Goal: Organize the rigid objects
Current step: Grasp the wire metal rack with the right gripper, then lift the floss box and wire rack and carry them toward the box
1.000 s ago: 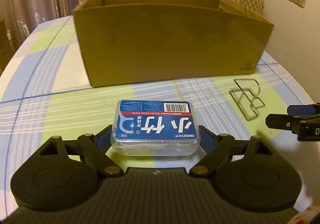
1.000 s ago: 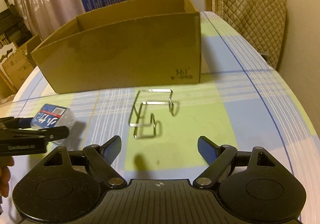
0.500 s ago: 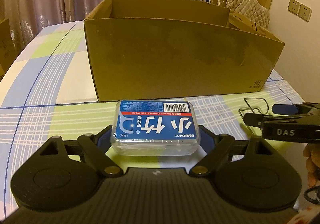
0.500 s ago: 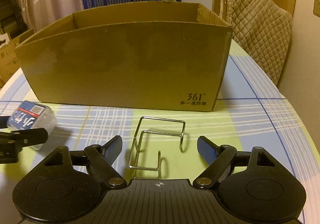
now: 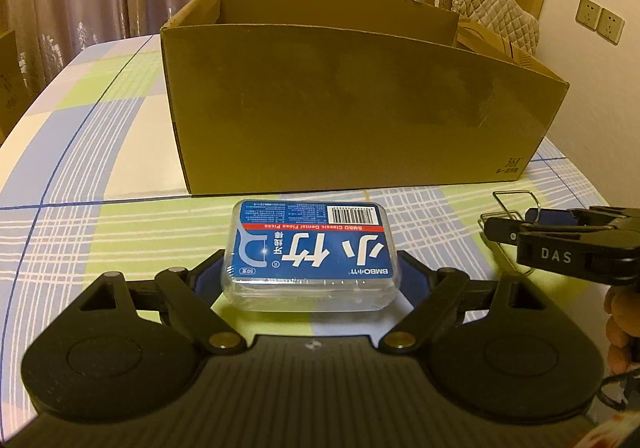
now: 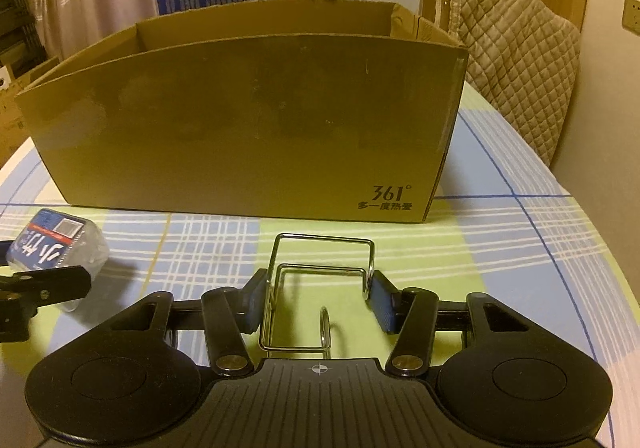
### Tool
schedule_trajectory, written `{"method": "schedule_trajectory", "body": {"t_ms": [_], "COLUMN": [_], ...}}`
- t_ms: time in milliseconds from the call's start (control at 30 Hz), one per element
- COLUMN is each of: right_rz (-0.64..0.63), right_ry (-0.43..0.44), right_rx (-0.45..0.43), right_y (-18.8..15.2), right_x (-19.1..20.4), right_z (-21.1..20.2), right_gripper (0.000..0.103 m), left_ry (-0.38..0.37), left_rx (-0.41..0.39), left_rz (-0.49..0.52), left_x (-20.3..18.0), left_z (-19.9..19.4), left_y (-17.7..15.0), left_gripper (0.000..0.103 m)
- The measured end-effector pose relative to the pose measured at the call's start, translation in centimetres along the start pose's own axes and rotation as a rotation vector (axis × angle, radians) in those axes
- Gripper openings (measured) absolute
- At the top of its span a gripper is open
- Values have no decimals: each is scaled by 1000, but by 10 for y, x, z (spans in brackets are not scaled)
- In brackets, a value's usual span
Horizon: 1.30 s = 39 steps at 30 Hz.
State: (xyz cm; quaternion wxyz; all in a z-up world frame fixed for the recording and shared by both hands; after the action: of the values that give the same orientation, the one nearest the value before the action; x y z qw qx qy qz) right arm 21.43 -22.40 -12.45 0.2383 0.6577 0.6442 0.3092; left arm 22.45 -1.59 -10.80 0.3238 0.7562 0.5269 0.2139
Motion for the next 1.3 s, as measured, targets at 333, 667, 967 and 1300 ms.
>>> {"method": "schedule_trajectory", "body": {"t_ms": [333,667,967,1300], "right_rz": [23,22,20,9], "right_ry": [17,44,78,98], "right_rx": [-3,-1,-32,-64], "right_y": [-10,-17,-10,1], "right_x": [-1,3,7,6], "right_z": [-36,-75,-117,-155], "right_gripper": [50,50,50,50], "left_ry": [-11,31,60,72], "left_rx": [9,32,20,8], "left_rz": [-8,-51,-72,-84], "left_x": [-2,-11,-24,-37], "left_z": [-7,-39,-85,-124], "left_y": [-2,-4,2,1], "left_gripper": [84,84,84,84]}}
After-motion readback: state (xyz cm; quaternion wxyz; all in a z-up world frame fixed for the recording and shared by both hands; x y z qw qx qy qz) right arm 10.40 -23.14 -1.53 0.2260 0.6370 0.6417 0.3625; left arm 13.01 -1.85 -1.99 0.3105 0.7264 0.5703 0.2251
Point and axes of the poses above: each gripper's, at about its wrist camera, not at the fingertips, and z roughly the way its jaws point, x to its left, y to its top, the point moved 2 cm from there along z, roughly the way its jaws point, and after that the axes turned 7 degrees about z, right-handed, at the moved point
